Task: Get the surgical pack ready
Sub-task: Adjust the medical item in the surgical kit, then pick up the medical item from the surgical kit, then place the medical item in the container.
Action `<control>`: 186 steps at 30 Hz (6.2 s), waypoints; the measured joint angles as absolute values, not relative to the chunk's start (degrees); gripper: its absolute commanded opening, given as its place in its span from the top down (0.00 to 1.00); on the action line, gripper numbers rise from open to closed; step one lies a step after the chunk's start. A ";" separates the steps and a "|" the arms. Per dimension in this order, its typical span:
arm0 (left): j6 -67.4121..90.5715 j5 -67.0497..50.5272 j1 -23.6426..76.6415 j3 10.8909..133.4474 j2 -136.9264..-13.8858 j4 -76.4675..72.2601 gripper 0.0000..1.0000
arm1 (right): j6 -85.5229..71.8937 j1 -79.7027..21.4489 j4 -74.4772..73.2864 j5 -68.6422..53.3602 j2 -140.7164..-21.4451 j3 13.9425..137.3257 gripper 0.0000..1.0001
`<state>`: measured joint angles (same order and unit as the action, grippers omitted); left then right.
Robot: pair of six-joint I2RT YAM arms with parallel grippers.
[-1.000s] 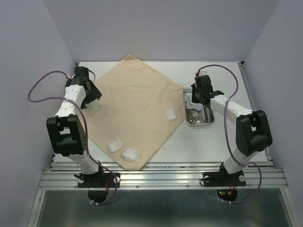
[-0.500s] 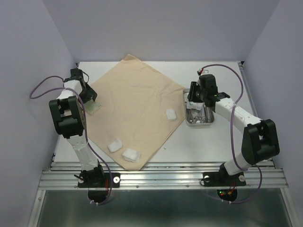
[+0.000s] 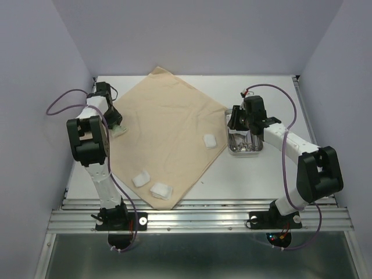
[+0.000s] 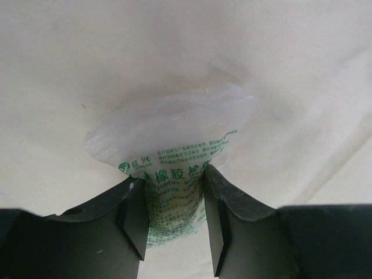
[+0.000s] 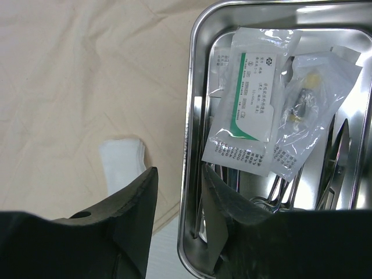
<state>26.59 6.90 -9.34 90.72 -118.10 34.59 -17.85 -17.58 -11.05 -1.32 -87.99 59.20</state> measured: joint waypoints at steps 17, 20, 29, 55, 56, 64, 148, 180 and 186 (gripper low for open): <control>16.62 -4.71 18.90 90.74 -107.92 33.28 0.43 | -19.27 -17.76 -11.92 -2.02 -87.44 59.22 0.59; 15.42 -5.80 22.81 90.80 -109.95 32.97 0.22 | -19.53 -18.17 -12.71 -2.00 -86.65 59.22 0.58; 14.46 -6.92 25.47 91.09 -113.62 33.95 0.07 | -19.75 -23.86 -15.84 -1.15 -86.06 60.95 0.37; 20.93 2.11 7.75 76.55 -82.32 39.33 0.18 | 19.94 -41.08 -32.29 -12.93 -120.99 99.79 0.00; 20.91 2.02 7.75 76.55 -82.35 39.20 0.18 | 21.56 -41.74 -31.29 -13.45 -120.36 97.47 0.00; 20.82 3.44 7.22 76.55 -82.32 39.20 0.19 | 28.58 -42.81 -27.68 -14.31 -119.35 91.33 0.00; 18.92 1.23 5.13 75.77 -81.69 39.68 0.20 | -13.19 -13.23 -27.44 9.67 -100.86 81.54 0.64; 18.94 0.45 5.13 75.77 -82.11 39.46 0.20 | -21.21 -13.08 -24.12 11.44 -100.99 76.84 0.51; 18.92 0.43 5.13 75.77 -82.72 39.31 0.20 | -20.99 -13.08 -22.09 9.08 -99.90 72.86 0.73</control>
